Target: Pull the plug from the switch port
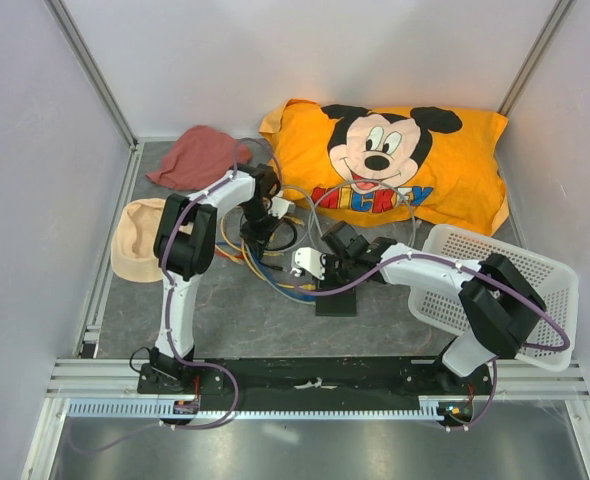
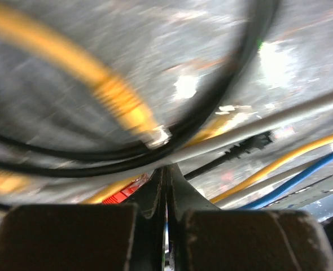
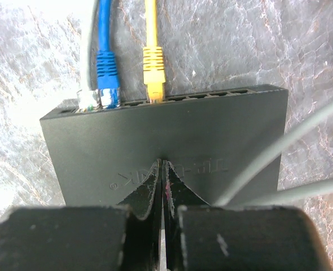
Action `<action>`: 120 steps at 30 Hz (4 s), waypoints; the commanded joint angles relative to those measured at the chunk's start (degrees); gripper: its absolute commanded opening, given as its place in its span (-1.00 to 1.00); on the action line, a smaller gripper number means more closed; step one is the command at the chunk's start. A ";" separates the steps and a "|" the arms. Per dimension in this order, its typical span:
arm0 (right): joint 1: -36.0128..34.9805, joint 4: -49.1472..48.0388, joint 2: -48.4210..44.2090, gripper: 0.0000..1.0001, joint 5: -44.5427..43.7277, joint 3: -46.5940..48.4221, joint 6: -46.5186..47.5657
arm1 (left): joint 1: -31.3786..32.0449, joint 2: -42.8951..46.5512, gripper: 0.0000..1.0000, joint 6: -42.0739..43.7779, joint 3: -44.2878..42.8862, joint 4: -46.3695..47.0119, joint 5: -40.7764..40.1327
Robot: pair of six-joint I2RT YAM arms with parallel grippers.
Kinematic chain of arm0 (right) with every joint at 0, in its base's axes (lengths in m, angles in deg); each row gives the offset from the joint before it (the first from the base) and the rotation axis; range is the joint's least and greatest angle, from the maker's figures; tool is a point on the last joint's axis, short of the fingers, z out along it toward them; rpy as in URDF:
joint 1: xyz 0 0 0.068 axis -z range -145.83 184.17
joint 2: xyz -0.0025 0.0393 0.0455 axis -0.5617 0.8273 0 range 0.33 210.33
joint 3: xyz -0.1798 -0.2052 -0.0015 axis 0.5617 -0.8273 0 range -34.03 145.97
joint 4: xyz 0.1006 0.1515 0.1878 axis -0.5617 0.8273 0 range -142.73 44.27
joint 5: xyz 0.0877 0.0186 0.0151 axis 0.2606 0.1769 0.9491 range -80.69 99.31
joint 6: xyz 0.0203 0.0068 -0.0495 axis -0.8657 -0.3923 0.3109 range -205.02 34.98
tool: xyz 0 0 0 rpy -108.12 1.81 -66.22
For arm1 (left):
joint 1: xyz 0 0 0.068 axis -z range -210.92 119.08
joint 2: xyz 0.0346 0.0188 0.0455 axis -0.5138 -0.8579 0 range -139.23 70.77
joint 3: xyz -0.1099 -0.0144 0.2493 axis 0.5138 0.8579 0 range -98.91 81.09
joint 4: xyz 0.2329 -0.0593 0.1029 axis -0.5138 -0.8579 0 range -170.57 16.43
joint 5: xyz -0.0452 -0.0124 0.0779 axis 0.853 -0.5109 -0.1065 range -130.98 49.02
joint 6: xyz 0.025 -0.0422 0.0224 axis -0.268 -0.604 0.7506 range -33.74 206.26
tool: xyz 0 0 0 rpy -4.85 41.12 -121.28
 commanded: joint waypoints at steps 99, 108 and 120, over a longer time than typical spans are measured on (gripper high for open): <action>-4.14 22.45 1.24 -0.87 -5.13 22.39 48.44 | -10.62 28.00 -0.43 -6.57 29.82 27.39 35.00; -12.65 23.14 5.54 -0.93 -17.75 29.67 56.39 | -17.48 36.70 -0.43 -7.63 37.13 31.79 32.97; -16.18 49.17 18.21 -0.99 -13.14 51.77 7.26 | -18.89 34.78 -0.43 -5.87 33.18 31.87 35.35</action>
